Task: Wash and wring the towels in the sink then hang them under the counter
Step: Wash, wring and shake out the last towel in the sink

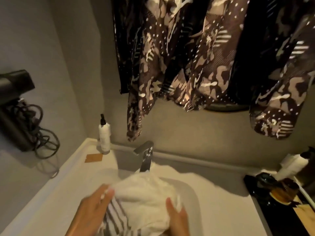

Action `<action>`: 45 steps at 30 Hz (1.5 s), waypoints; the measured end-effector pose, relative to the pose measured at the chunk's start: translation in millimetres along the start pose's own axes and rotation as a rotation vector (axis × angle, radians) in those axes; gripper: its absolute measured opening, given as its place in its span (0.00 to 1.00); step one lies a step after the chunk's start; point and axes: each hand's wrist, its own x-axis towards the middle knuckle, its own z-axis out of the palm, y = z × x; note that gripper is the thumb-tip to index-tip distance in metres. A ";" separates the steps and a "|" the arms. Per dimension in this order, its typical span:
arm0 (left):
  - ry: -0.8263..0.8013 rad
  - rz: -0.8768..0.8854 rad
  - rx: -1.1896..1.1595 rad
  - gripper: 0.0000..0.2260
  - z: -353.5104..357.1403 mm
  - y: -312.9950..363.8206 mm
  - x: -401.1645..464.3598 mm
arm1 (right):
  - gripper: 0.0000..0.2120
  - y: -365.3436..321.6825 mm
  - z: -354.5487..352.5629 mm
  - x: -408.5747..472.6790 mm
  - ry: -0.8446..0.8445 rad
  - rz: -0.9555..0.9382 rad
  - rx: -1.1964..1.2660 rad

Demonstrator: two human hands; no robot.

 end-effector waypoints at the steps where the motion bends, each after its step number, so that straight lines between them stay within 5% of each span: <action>1: 0.069 -0.016 -0.066 0.10 -8.9 -10.0 -1.9 | 0.19 -4.6 5.8 -7.7 0.053 0.003 -0.041; 3: 0.093 0.015 -0.084 0.11 -26.7 -18.4 4.2 | 0.20 -18.9 9.9 -17.4 0.068 -0.096 -0.171; 7: 0.050 0.105 0.104 0.06 -36.1 -18.0 7.3 | 0.13 -61.3 39.4 -42.1 -0.094 -0.124 -0.047; 10: 0.213 0.404 0.202 0.12 -35.2 7.8 -7.3 | 0.12 -78.4 69.4 -62.7 -0.169 -0.141 -0.016; 12: 0.160 0.600 0.133 0.13 -28.9 39.4 -26.6 | 0.13 -83.0 88.7 -70.4 -0.167 -0.124 -0.007; 15: 0.083 0.631 0.213 0.23 -12.6 70.6 -42.6 | 0.18 -91.7 112.6 -82.6 -0.179 -0.067 0.041; 18: 0.221 0.734 0.193 0.10 -4.8 84.7 -39.0 | 0.28 -104.5 113.4 -88.5 -0.267 -0.094 0.007; 20: 0.162 0.731 0.085 0.00 -12.0 95.8 -34.3 | 0.29 -113.7 102.6 -91.0 -0.315 -0.161 -0.042; 24: -0.068 0.508 -0.247 0.13 -28.9 115.7 -29.9 | 0.18 -125.3 93.6 -93.4 -0.320 -0.244 -0.123; 30: -0.024 0.279 -0.455 0.23 -41.5 131.8 -9.8 | 0.16 -137.9 91.4 -93.9 -0.323 -0.305 -0.138; 37: 0.512 0.482 -0.095 0.24 -111.4 156.7 9.0 | 0.11 -187.0 48.6 -106.6 -0.003 -0.573 -0.065; 42: 0.715 0.902 0.271 0.14 -161.9 199.6 8.3 | 0.14 -203.6 21.5 -119.5 0.108 -0.651 -0.111; 45: 0.820 1.001 0.455 0.16 -171.8 238.3 9.8 | 0.15 -209.5 18.6 -125.4 0.181 -0.665 -0.241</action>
